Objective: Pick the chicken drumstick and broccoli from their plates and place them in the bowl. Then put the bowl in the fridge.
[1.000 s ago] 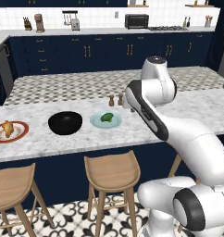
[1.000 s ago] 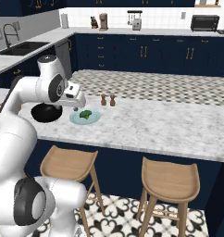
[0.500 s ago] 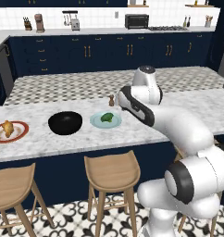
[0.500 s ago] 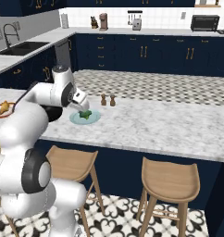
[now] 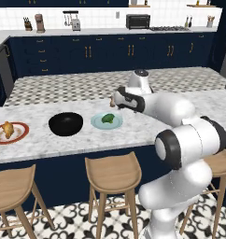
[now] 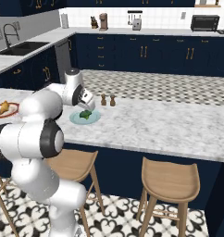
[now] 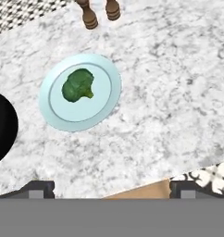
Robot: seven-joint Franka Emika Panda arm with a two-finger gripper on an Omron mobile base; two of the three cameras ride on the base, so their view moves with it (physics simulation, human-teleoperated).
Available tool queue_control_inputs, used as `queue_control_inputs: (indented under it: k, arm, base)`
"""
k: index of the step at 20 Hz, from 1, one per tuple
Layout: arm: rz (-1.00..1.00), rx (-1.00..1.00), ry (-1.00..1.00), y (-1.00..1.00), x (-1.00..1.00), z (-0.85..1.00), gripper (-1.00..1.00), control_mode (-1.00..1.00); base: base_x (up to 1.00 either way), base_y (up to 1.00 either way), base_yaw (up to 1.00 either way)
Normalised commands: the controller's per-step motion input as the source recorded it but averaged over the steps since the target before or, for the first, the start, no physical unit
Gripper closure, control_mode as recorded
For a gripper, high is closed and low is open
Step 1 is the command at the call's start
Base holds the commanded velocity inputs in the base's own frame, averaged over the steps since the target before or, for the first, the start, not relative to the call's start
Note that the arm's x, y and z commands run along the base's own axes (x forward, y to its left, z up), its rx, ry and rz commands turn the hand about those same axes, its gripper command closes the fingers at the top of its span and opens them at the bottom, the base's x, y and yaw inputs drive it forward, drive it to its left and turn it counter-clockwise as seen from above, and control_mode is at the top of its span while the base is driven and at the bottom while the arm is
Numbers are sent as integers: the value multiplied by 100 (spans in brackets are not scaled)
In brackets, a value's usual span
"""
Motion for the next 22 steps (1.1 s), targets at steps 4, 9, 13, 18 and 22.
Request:
queue_control_inputs:
  k: [4, 9, 13, 18, 22]
  arm:
    - [0, 0, 2, 13, 39, -30, -100, -100]
    - [0, 0, 3, 25, 50, -37, -100, -100]
    - [0, 0, 1, 8, 60, -39, -100, -100]
    - [0, 0, 3, 8, 63, -42, -100, -100]
    - [-9, 7, 3, 10, 44, -36, -100, -100]
  base:
    - [0, 0, 0]
    - [0, 0, 0]
    - [0, 0, 0]
    - [0, 0, 0]
    - [0, 0, 0]
